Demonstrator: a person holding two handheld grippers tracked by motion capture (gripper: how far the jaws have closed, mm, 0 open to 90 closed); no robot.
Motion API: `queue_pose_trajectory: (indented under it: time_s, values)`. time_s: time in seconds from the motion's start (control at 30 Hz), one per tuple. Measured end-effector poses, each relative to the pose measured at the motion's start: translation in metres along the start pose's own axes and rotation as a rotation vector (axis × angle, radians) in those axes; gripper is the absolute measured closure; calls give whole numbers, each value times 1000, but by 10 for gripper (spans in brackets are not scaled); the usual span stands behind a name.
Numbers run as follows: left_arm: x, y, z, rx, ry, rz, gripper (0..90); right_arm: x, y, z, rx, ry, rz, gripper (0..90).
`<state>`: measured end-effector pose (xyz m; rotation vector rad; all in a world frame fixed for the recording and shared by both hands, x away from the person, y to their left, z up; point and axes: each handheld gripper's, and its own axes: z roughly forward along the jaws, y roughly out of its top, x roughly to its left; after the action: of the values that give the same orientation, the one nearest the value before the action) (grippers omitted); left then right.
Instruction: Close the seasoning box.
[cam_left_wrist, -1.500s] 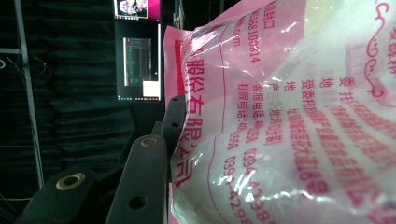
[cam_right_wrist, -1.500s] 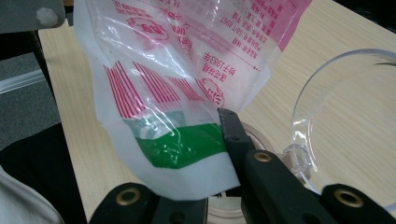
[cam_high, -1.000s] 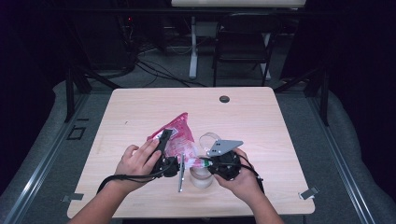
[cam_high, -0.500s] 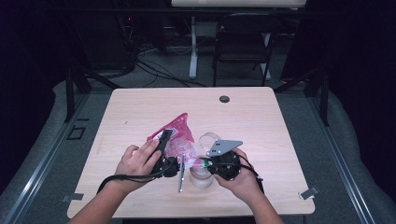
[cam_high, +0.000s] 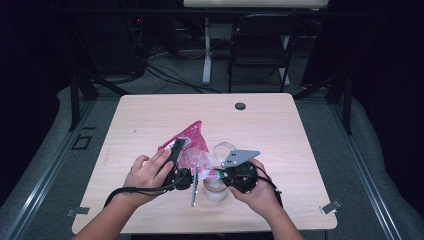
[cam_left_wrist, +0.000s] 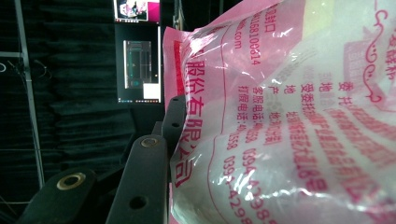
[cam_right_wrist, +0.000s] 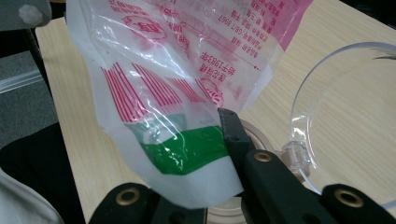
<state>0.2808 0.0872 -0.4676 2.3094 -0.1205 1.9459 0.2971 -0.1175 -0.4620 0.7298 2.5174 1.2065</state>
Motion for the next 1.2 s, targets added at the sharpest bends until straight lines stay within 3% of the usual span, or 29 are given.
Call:
queue_pose_trajectory:
  time_s: [1.2]
  values:
    - [0, 1, 0, -4, 0, -6, 679, -1, -1, 2, 4, -2, -1, 899]
